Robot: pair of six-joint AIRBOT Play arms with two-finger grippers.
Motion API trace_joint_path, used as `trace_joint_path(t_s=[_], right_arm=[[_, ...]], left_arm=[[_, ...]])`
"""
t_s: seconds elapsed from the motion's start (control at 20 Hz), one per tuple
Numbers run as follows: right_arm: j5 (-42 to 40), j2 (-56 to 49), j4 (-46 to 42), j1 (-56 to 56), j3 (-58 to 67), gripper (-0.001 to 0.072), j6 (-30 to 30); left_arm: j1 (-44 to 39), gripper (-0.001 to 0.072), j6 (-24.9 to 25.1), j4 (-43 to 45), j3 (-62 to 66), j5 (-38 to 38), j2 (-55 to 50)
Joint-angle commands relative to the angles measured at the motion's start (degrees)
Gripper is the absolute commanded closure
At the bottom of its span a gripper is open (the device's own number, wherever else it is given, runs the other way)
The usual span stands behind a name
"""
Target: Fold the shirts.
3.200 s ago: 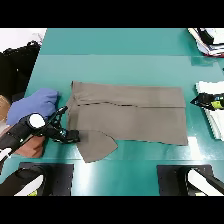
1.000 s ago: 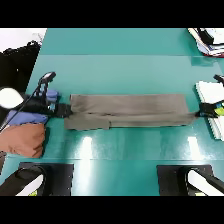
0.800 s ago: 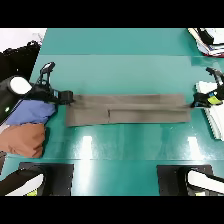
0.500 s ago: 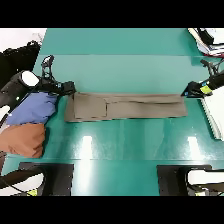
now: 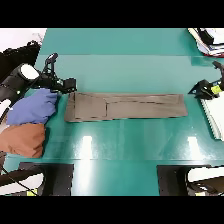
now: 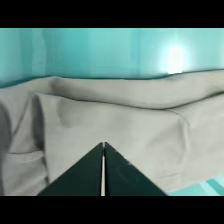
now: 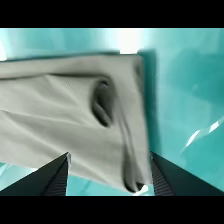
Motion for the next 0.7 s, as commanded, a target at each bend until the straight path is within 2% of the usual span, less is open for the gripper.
trace_joint_path(t_s=[0.0,0.2,0.4,0.55,0.65], right_arm=[[0.74,-1.73,2.16,-3.76,-3.58,0.0134,-1.44],[-1.29,-5.05,2.82,-2.82,-8.92,0.0141,-1.84],[-3.32,-6.62,6.14,1.31,-9.60,0.0146,-1.86],[-2.97,-6.62,6.71,4.83,-9.51,0.0342,-2.03],[-1.60,-6.23,6.75,6.64,-9.51,0.0637,-4.44]], left_arm=[[-0.02,0.0683,0.81,-4.17,0.42,-1.38,-0.09],[-2.93,0.0683,2.32,-4.96,0.42,-0.31,-0.13],[-9.09,0.0684,2.25,-4.98,0.48,6.27,-0.35],[-13.40,0.0684,2.23,-5.03,0.76,10.40,-2.71],[-15.98,0.0684,2.23,-5.73,2.97,9.77,-6.69]])
